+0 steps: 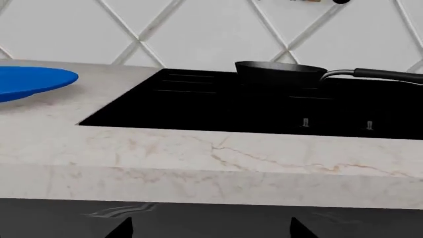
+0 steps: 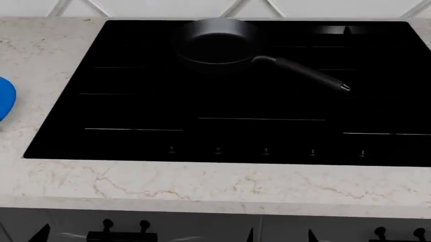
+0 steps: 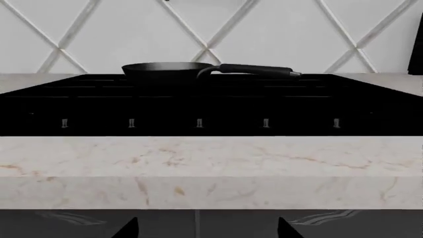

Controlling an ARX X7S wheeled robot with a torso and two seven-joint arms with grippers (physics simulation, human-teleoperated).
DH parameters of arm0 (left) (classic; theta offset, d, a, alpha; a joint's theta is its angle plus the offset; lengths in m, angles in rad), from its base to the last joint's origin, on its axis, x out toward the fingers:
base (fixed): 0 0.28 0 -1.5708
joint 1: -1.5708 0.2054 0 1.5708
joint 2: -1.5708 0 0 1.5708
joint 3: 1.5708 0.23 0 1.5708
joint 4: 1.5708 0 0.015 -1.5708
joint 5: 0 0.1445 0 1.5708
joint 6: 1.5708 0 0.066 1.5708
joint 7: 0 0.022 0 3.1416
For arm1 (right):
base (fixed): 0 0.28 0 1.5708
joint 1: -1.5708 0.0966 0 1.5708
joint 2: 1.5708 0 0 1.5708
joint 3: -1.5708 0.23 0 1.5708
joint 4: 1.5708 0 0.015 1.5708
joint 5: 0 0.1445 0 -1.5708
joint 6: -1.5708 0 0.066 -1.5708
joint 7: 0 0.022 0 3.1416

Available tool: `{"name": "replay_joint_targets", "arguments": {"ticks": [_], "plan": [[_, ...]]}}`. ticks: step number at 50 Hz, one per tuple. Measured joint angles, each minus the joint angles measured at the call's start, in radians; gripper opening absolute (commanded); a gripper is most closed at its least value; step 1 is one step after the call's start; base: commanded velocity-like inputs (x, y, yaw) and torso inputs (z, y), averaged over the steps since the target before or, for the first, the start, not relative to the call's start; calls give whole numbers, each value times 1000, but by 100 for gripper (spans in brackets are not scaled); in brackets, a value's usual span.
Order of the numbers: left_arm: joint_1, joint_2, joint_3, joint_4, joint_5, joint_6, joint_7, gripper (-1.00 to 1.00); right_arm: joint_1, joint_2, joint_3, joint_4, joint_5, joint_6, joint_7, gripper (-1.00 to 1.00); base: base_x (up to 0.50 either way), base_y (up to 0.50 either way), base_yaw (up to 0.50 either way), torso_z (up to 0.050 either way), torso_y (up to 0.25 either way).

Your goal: Pick the carrot from the plate and place it in the pan.

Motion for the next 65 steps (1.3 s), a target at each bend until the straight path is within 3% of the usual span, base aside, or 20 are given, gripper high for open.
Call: {"name": "replay_joint_targets", "arguments": {"ticks": [17, 33, 41, 48, 65], "plan": [[11, -24, 21, 54, -25, -37, -14, 100, -8, 20, -16, -55, 12, 29, 25, 100, 0, 0, 0, 38, 0], [-53, -140, -39, 463, -154, -472, -77, 100, 53, 102, 63, -501, 78, 452, 94, 100, 0, 0, 0, 0, 0], [-199, -187, -104, 582, -278, -732, -107, 100, 194, 151, 126, -628, 144, 703, 108, 100, 0, 0, 0, 0, 0], [-371, -210, -116, 571, -342, -892, -119, 100, 365, 183, 156, -621, 189, 865, 103, 100, 0, 0, 0, 0, 0], [-752, -206, 17, 243, -300, -963, -80, 100, 756, 227, 101, -303, 199, 983, 46, 100, 0, 0, 0, 0, 0]]}}
